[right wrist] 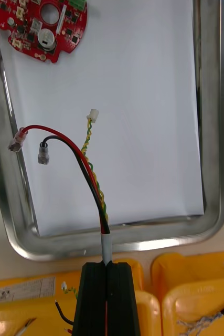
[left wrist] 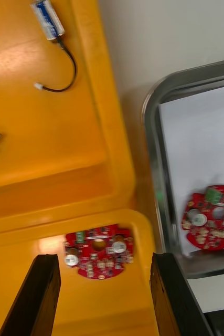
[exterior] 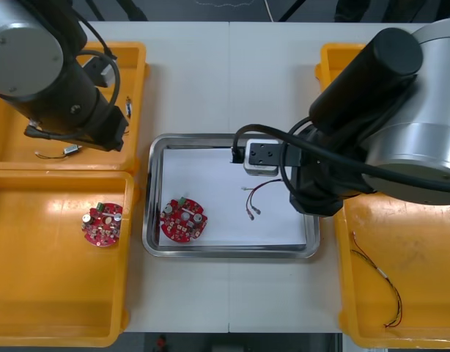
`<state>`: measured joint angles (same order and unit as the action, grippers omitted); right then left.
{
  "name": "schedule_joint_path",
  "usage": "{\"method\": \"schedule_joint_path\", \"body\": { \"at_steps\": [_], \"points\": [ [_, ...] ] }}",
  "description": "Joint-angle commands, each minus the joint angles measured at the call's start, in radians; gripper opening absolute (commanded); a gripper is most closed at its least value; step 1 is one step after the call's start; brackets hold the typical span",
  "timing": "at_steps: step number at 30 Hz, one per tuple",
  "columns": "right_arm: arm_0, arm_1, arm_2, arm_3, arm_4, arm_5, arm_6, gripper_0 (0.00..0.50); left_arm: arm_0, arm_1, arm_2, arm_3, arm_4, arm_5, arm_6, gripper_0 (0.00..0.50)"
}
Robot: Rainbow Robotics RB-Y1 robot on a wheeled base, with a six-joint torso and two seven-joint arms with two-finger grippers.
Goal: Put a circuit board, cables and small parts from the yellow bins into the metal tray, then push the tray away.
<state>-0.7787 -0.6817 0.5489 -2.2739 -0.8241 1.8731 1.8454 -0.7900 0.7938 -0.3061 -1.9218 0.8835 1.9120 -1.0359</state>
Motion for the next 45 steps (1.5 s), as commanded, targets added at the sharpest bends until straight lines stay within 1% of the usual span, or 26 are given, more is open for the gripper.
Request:
{"method": "schedule_joint_path", "body": {
  "at_steps": [1,4,8,11,16,20,27,31,32,33,35,36,39,45],
  "points": [
    [-0.045,0.039,0.109,0.057,0.065,-0.089,0.003,0.000,-0.043,0.045,0.073,0.090,0.006,-0.011,-0.138,0.500],
    [-0.045,0.047,0.167,0.114,0.094,-0.154,0.009,0.000,-0.054,0.048,0.079,0.147,-0.017,-0.030,-0.228,0.500],
    [-0.045,0.048,0.240,0.185,0.097,-0.233,0.011,0.000,-0.071,0.050,0.081,0.231,-0.031,-0.076,-0.345,0.500],
    [-0.045,0.048,0.281,0.225,0.097,-0.273,0.011,0.000,-0.078,0.055,0.081,0.297,-0.029,-0.125,-0.423,0.500],
    [-0.045,0.048,0.341,0.281,0.119,-0.333,0.020,0.000,-0.083,0.061,0.081,0.405,-0.031,-0.208,-0.550,0.500],
    [-0.043,0.048,0.371,0.324,0.140,-0.385,0.029,0.000,-0.083,0.064,0.081,0.486,-0.051,-0.258,-0.662,0.500],
    [-0.043,0.048,0.419,0.373,0.172,-0.448,0.035,0.000,-0.081,0.064,0.064,0.612,-0.054,-0.361,-0.803,0.500],
    [-0.043,0.051,0.436,0.390,0.175,-0.453,0.032,0.000,-0.083,0.064,0.027,0.653,-0.052,-0.421,-0.825,0.500],
    [-0.043,0.054,0.439,0.398,0.175,-0.453,0.035,0.024,-0.081,0.064,0.008,0.664,-0.052,-0.441,-0.826,0.500],
    [-0.043,0.056,0.439,0.401,0.175,-0.453,0.035,0.064,-0.081,0.065,0.002,0.667,-0.052,-0.449,-0.826,0.500],
    [-0.043,0.059,0.437,0.404,0.175,-0.453,0.034,0.433,-0.081,0.064,-0.028,0.687,-0.052,-0.478,-0.826,0.500],
    [-0.045,0.059,0.437,0.401,0.175,-0.454,0.031,0.500,-0.081,0.064,-0.039,0.701,-0.052,-0.488,-0.828,0.500],
    [-0.045,0.059,0.427,0.389,0.175,-0.454,0.029,0.500,-0.081,0.064,-0.064,0.719,-0.048,-0.504,-0.834,0.500],
    [-0.043,0.060,0.375,0.364,0.172,-0.440,0.035,0.500,-0.077,0.067,-0.102,0.739,-0.034,-0.502,-0.834,0.500]
  ]
}}
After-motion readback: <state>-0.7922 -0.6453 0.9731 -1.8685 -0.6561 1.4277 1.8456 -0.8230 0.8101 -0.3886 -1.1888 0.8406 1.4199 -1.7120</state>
